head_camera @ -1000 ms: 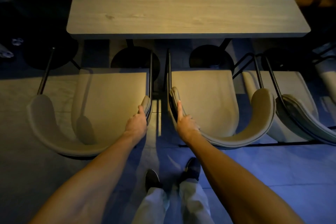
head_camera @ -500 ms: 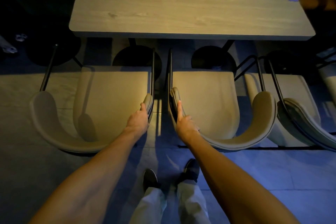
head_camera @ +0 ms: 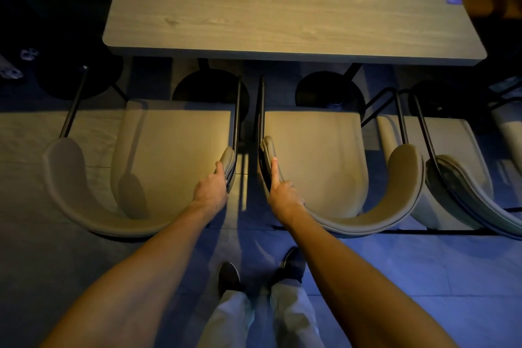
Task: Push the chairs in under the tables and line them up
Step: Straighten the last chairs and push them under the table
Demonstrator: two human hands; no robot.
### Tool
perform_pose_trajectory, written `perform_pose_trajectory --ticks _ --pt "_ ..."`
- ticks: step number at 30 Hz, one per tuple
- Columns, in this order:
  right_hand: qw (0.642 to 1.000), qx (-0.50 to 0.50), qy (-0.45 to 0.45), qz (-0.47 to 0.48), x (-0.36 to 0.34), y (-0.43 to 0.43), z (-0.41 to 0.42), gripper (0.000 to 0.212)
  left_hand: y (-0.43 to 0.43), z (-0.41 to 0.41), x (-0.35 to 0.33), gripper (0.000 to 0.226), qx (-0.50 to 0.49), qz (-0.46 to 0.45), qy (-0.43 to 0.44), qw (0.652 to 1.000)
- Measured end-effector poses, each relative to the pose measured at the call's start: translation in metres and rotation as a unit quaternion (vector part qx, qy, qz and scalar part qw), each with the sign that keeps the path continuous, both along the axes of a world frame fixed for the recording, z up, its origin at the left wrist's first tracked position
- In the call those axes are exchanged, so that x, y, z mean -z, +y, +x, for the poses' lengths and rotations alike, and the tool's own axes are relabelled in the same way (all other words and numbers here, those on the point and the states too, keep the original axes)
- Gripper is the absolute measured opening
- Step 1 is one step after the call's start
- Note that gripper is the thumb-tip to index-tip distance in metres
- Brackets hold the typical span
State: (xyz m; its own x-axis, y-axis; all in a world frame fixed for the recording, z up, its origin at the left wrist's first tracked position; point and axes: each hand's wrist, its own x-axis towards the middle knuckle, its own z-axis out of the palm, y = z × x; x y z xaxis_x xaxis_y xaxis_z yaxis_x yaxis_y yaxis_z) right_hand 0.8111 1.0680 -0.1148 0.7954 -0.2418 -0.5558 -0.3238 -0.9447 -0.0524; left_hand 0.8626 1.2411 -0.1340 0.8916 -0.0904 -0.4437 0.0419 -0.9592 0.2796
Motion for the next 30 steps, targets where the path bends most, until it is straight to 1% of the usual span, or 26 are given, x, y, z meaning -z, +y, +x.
perform_pose_trajectory --ticks 3,4,6,7,8,9,11,12,13,15,16,18,19,22,23,26,27,28,29,30 --pt "1.000 -0.005 -0.019 -0.004 0.012 -0.003 0.000 0.089 -0.001 0.003 -0.001 0.050 0.001 -0.006 0.009 1.000" --pt "1.000 -0.012 -0.006 -0.003 0.011 -0.007 -0.001 0.082 -0.001 0.004 -0.001 0.050 -0.002 -0.011 0.010 1.000" --pt "0.995 0.056 -0.032 0.070 0.008 -0.011 0.000 0.059 -0.003 0.004 0.000 0.049 -0.002 -0.009 0.005 1.000" --pt "0.988 0.102 -0.029 0.112 0.004 -0.010 0.000 0.059 -0.003 0.005 0.000 0.049 -0.002 -0.006 0.001 1.000" --pt "0.983 0.129 -0.032 0.125 0.002 -0.011 0.003 0.060 -0.004 0.006 0.000 0.049 -0.002 -0.002 -0.002 1.000" --pt "0.988 0.112 -0.028 0.103 0.003 -0.011 0.003 0.063 -0.004 0.005 0.001 0.050 0.000 0.000 -0.006 1.000" --pt "0.994 0.071 -0.024 0.076 0.020 -0.010 0.003 0.105 -0.003 0.003 0.003 0.052 0.002 0.006 -0.011 1.000" --pt "0.994 0.071 -0.018 0.081 0.025 -0.009 0.002 0.112 -0.002 0.001 0.003 0.054 0.003 0.008 -0.011 1.000" --pt "0.991 0.096 -0.017 0.092 0.025 -0.008 0.002 0.105 -0.001 -0.001 0.004 0.056 0.003 0.010 -0.010 1.000" --pt "0.977 0.170 -0.026 0.124 0.012 -0.007 0.001 0.071 -0.001 -0.004 0.004 0.057 0.005 0.007 -0.012 1.000" --pt "0.976 0.173 -0.028 0.126 0.009 -0.008 0.002 0.070 -0.002 -0.005 0.004 0.056 0.007 0.005 -0.012 1.000" --pt "0.986 0.120 -0.058 0.098 0.012 -0.008 0.001 0.092 -0.004 -0.005 0.003 0.055 0.010 0.011 -0.017 1.000" --pt "0.988 0.102 -0.065 0.095 0.015 -0.009 0.001 0.097 -0.005 -0.004 0.002 0.055 0.015 0.014 -0.019 1.000" --pt "0.994 0.075 -0.031 0.069 0.018 -0.011 0.000 0.099 -0.005 -0.001 0.002 0.054 0.021 0.006 -0.008 1.000" --pt "0.993 0.084 -0.032 0.073 0.018 -0.011 0.001 0.100 -0.005 -0.001 0.001 0.053 0.019 0.005 -0.006 1.000" --pt "0.994 0.048 -0.043 0.091 0.020 -0.014 0.002 0.102 -0.005 0.003 0.001 0.052 0.022 0.000 -0.006 1.000" --pt "0.992 0.055 -0.048 0.104 0.020 -0.014 0.002 0.105 -0.005 0.003 -0.001 0.051 0.021 0.001 -0.003 1.000" --pt "0.993 0.043 -0.053 0.094 0.019 -0.015 0.000 0.105 -0.005 0.004 0.000 0.049 0.020 -0.001 -0.001 1.000" --pt "0.993 0.056 -0.042 0.095 0.017 -0.014 0.000 0.100 -0.004 0.004 -0.003 0.046 0.018 -0.002 0.005 1.000" --pt "0.994 0.053 -0.039 0.089 0.015 -0.014 0.000 0.090 -0.003 0.005 -0.002 0.043 0.019 -0.006 0.007 1.000"
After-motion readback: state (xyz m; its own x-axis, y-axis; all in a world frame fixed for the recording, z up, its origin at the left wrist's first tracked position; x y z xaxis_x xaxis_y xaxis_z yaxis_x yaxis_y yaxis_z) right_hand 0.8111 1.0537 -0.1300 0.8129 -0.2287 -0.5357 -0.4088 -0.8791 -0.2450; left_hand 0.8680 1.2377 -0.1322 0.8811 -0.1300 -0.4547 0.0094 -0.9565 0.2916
